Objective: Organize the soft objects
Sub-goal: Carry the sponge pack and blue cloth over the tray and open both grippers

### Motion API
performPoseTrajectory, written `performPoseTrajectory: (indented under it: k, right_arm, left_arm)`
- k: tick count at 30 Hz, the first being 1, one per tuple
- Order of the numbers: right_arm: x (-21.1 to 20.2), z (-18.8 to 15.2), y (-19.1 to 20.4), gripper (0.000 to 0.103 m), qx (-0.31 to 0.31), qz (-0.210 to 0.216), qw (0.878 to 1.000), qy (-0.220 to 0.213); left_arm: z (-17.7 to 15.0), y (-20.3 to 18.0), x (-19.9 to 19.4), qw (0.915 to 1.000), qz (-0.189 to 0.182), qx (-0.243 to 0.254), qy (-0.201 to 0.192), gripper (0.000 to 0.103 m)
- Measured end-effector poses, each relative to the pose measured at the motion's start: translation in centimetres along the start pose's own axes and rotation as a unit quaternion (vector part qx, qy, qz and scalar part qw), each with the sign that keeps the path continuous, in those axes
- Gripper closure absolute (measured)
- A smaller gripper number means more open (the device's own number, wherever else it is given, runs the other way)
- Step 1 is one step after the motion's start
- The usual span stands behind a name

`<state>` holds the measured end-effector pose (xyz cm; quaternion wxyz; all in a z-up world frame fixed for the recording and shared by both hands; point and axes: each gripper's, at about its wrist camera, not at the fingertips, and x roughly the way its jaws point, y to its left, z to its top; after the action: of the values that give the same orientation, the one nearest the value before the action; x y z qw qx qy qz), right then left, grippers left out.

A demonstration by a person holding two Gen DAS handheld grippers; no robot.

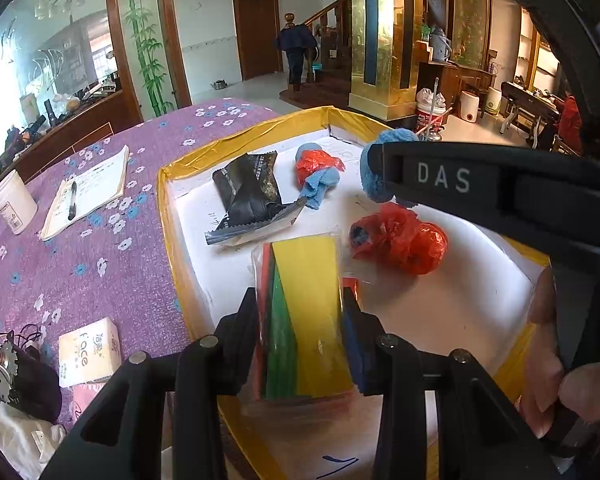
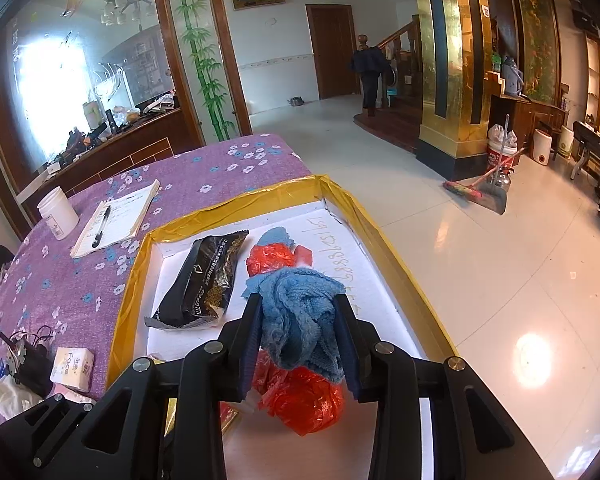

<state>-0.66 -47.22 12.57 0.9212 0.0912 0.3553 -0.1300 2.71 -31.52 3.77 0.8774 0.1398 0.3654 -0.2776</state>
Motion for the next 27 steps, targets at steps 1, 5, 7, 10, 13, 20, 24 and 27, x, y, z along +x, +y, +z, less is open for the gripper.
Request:
performPoseTrajectory:
  k: [1,5,7,10,13,20,24,27]
  right_arm:
    - [0.0,0.0,0.0,0.065,0.000,0.000,1.000,0.000]
    - [0.0,0.0,-0.1,0.059,0.001,0.000,1.000,-0.002]
    - [-0.1,0.0,0.0,0.054,0.002,-0.001,1.000,-0.004]
    - [-0.2,0.0,0.0,0.050,0.002,-0.002,1.000,-0.006]
    - [-0.2,0.1,0.0,0.050,0.002,-0.002,1.000,-0.007]
    - [-0.6,0.1,-0.2,0.045,0.008,0.000,1.000,-0.014]
    - [-1.0,0.1,-0.4,0.044,0.014,0.005,1.000,-0.021]
    - [-1.4,0.3,-0.7,0.043,0.021,0.008,0.999,-0.033]
  left_arm:
    - [0.0,0.0,0.0,1.0000,0.000,0.000,0.000,0.065]
    - [0.0,0.0,-0.1,1.0000,0.001,0.000,-0.002,0.060]
    - [0.0,-0.1,-0.3,1.0000,0.002,0.001,-0.005,0.058]
    - [0.1,-0.2,-0.6,1.0000,0.002,0.003,-0.009,0.055]
    - [0.2,-0.2,-0.8,0.9999,0.003,0.003,-0.013,0.051]
    - [0.3,-0.1,-1.3,0.9997,0.007,0.003,-0.025,0.043]
    - [0.4,-0.1,-1.6,0.9994,0.010,0.002,-0.032,0.042]
    - [0.6,0.1,-2.0,0.9992,0.016,0.000,-0.037,0.041]
